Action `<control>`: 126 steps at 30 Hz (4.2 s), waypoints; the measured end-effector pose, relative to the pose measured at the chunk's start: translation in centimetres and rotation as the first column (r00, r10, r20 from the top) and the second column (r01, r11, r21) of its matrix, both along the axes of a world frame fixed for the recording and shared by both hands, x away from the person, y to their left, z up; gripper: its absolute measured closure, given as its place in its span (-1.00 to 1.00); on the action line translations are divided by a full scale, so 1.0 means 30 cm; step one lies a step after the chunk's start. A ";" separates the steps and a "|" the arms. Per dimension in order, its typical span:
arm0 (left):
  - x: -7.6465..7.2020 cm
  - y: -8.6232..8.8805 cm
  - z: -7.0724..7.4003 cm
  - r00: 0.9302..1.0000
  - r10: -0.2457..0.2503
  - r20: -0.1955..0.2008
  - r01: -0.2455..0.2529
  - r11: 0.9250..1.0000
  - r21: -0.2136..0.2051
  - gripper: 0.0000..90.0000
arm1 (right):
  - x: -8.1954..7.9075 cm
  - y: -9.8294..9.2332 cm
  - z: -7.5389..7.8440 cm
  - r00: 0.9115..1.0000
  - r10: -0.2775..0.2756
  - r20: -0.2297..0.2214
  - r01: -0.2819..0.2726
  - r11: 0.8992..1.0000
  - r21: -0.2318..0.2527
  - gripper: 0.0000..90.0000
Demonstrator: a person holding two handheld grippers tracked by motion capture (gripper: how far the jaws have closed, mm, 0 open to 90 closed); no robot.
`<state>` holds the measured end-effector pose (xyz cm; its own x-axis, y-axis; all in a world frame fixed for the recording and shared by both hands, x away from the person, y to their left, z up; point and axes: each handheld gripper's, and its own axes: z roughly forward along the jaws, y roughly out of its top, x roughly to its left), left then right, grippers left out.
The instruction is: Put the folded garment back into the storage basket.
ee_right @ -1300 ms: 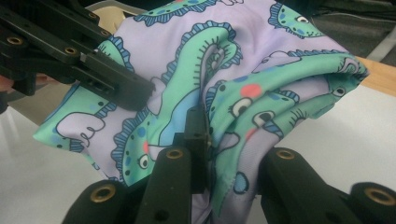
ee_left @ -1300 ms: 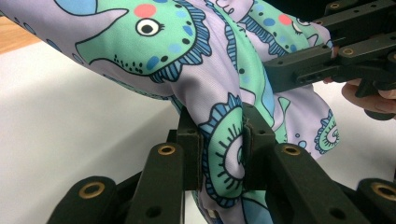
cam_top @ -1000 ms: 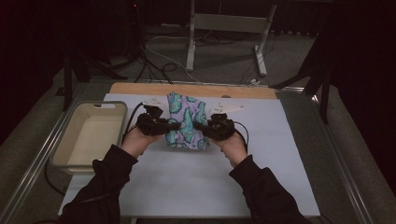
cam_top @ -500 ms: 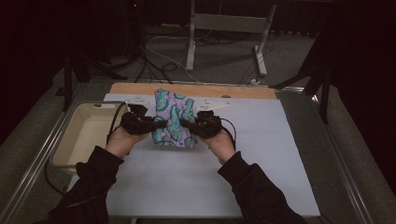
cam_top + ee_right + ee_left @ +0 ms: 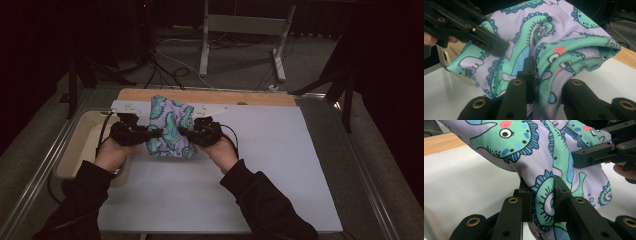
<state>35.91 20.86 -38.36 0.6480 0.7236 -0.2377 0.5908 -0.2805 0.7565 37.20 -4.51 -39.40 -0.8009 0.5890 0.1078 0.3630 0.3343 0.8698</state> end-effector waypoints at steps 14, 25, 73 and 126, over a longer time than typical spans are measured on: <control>-0.044 0.162 0.034 0.998 0.062 0.013 -0.062 0.998 0.012 0.65 | 0.004 0.171 0.031 0.998 0.062 0.020 -0.062 0.998 -0.003 0.73; -0.079 0.281 0.065 0.993 0.113 0.027 -0.114 0.993 0.019 0.65 | 0.003 0.305 0.061 0.995 0.099 0.032 -0.099 0.995 -0.005 0.73; -0.093 0.673 -0.072 0.961 0.257 -0.104 -0.245 0.962 0.119 0.65 | -0.040 0.781 -0.085 0.990 0.137 0.031 -0.136 0.990 -0.032 0.73; -0.067 0.478 -0.050 0.970 0.237 -0.053 -0.218 0.946 0.239 -1.00 | 0.052 0.467 0.011 0.987 0.137 0.078 -0.141 0.989 0.047 -0.80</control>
